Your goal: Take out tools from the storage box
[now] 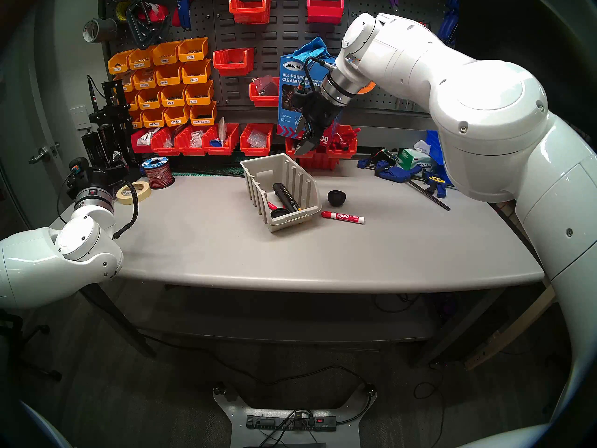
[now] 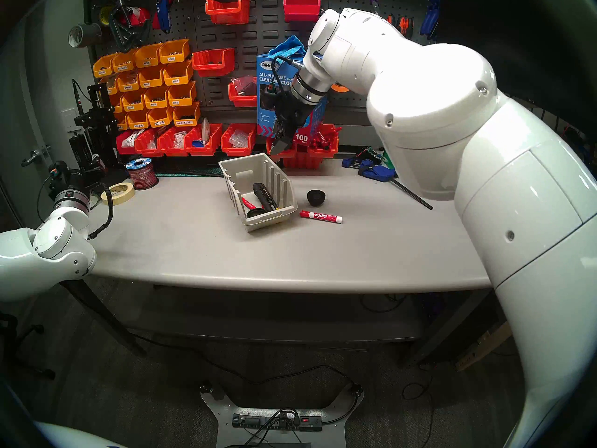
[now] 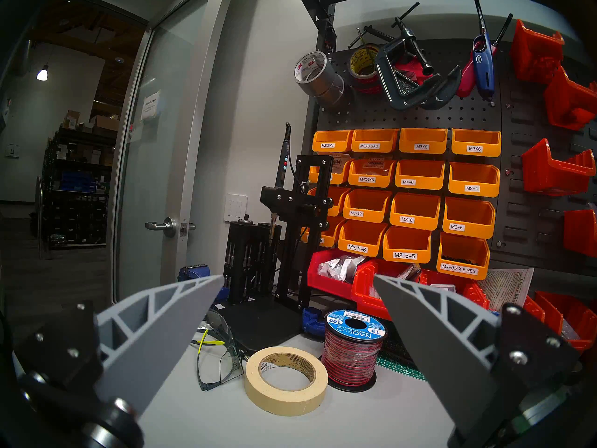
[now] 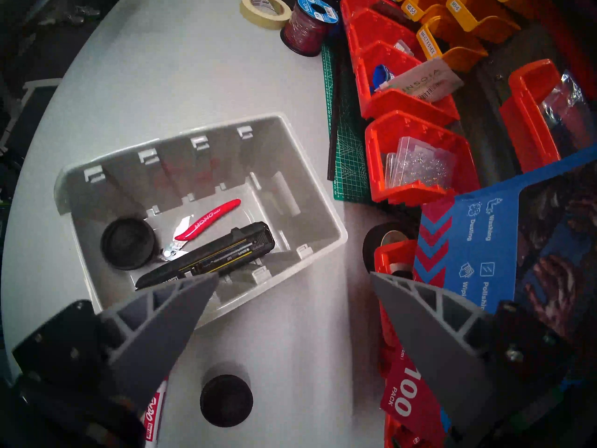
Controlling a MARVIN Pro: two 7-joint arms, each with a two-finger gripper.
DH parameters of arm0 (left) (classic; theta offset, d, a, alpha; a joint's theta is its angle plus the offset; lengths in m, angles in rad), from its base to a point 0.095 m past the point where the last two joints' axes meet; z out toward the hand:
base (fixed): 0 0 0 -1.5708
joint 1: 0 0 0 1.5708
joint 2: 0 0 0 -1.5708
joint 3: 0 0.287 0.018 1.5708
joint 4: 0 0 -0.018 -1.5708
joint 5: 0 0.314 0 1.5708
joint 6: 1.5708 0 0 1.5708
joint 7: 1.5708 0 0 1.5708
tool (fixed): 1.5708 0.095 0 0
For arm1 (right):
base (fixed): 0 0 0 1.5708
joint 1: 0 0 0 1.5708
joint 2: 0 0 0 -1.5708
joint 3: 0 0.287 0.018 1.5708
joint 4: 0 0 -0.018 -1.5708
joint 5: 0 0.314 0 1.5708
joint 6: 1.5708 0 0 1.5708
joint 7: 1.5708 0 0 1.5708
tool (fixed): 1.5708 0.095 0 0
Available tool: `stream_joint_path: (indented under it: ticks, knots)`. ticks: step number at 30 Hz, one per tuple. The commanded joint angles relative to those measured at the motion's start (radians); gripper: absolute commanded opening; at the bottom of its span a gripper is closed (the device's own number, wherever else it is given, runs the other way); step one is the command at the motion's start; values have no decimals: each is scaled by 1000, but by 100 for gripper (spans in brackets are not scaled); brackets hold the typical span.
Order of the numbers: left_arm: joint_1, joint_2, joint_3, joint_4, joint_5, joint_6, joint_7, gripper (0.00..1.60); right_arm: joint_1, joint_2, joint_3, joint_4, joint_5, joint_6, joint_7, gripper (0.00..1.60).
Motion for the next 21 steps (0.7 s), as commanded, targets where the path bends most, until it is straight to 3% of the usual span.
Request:
stream_joint_path:
  ticks: [1, 12, 21]
  knots:
    - [-12, -1, -12, -2, 5, -1, -2, 160, -11, -9, 15, -4, 16, 8, 23, 160]
    - [-12, -1, -12, -2, 5, -1, -2, 160, -77, -8, 34, -23, 39, 14, 42, 159]
    - [-12, -1, -12, -2, 5, -1, -2, 160, -80, -11, 14, -48, 20, -7, 29, 159]
